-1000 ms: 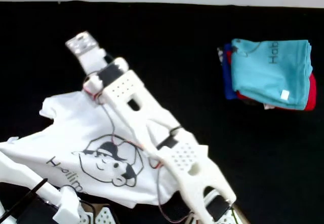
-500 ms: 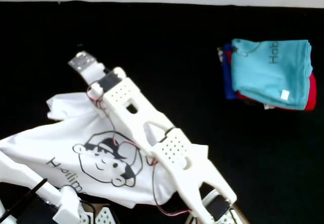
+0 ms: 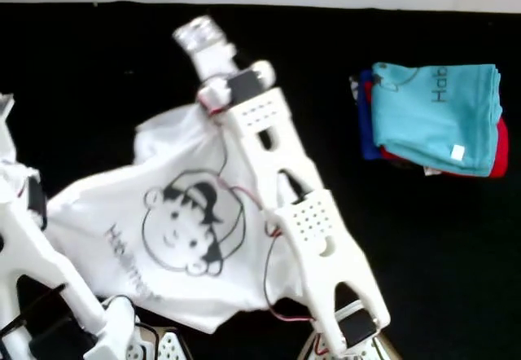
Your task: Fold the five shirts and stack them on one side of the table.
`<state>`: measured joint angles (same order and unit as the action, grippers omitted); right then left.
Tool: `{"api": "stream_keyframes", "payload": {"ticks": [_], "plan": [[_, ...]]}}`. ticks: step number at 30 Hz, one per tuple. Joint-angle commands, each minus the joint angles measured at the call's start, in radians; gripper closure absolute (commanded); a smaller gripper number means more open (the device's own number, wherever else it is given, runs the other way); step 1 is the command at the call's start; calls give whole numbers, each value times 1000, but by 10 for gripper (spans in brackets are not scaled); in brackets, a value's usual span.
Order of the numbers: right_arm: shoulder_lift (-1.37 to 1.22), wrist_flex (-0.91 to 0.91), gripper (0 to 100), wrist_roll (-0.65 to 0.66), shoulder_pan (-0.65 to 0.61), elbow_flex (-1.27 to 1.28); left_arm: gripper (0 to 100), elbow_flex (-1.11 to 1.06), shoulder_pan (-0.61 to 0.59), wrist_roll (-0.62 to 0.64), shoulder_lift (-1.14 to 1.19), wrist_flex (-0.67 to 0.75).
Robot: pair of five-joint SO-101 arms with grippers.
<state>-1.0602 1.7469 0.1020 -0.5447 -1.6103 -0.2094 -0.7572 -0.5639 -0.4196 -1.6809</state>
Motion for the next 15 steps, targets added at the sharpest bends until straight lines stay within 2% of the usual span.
{"api": "stream_keyframes", "payload": {"ticks": [1, 7, 12, 15], "plan": [[148, 16, 993, 12, 111, -113, 992, 131, 73, 60, -13, 57], [424, 16, 992, 12, 217, -116, 992, 530, 130, 74, -13, 54], [604, 18, 992, 43, 225, -116, 992, 779, 163, 74, -13, 51], [674, 19, 992, 41, 220, -116, 992, 865, 183, 74, -18, 2]]}}
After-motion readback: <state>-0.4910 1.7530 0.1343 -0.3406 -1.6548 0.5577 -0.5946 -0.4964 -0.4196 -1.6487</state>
